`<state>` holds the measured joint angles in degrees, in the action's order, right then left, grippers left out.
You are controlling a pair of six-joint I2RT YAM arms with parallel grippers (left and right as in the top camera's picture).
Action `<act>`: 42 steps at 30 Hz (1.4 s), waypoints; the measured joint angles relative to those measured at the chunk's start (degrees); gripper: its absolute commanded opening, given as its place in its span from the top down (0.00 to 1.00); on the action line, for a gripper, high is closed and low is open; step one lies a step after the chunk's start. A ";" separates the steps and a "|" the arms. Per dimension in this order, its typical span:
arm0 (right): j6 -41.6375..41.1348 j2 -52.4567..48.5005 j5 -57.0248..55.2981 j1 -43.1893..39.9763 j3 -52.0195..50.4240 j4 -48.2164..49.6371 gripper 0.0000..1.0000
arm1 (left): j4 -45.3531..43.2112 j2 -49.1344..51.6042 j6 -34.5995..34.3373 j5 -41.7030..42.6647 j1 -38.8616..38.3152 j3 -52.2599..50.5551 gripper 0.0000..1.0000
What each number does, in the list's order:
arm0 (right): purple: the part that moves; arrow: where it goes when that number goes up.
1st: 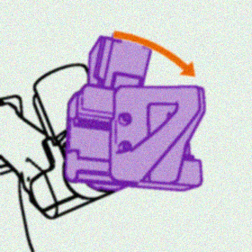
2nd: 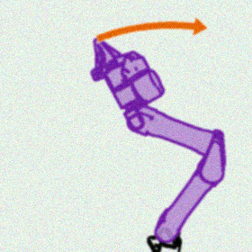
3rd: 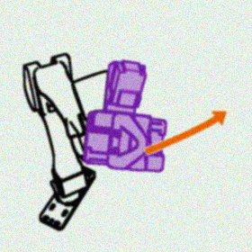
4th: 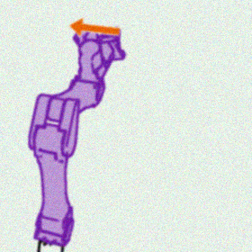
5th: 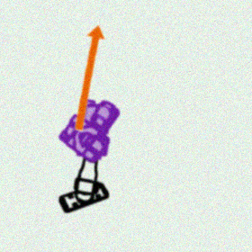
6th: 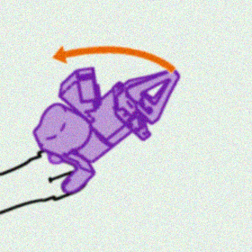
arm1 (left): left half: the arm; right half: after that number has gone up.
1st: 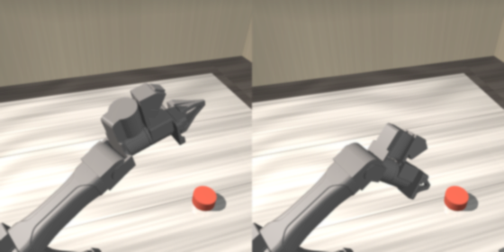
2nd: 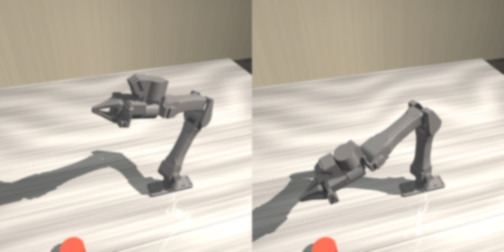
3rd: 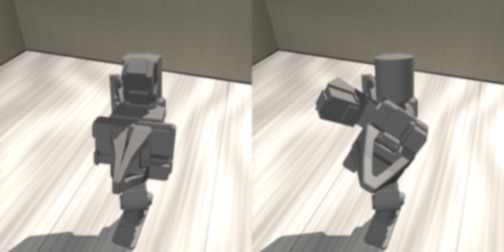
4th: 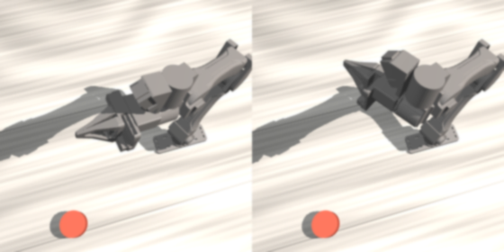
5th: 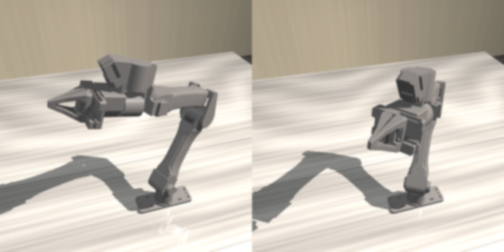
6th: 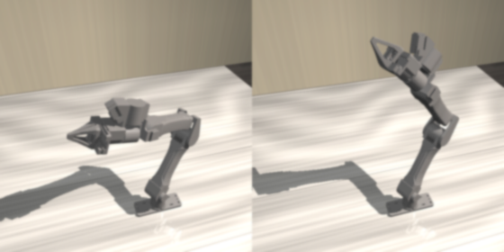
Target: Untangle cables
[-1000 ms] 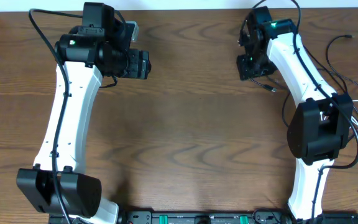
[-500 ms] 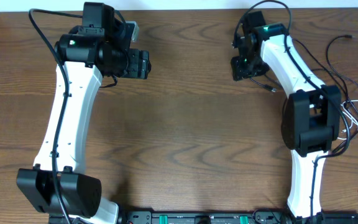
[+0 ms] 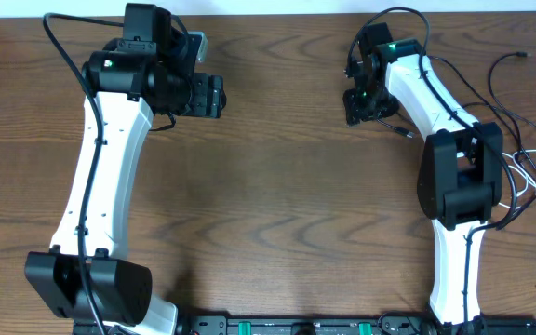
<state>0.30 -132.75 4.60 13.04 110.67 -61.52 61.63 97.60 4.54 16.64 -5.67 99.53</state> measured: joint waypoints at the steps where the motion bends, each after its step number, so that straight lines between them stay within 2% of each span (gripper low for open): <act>1: 0.00 0.00 0.13 0.00 0.00 0.15 0.49 | 0.00 0.00 0.00 -0.02 0.00 0.00 0.21; 42: 0.17 -3.28 0.59 -0.15 0.61 0.39 0.48 | 0.04 0.00 0.00 0.00 0.00 0.00 0.21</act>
<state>0.47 -136.03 5.19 12.88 111.28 -61.12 61.67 97.60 4.54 16.64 -5.67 99.53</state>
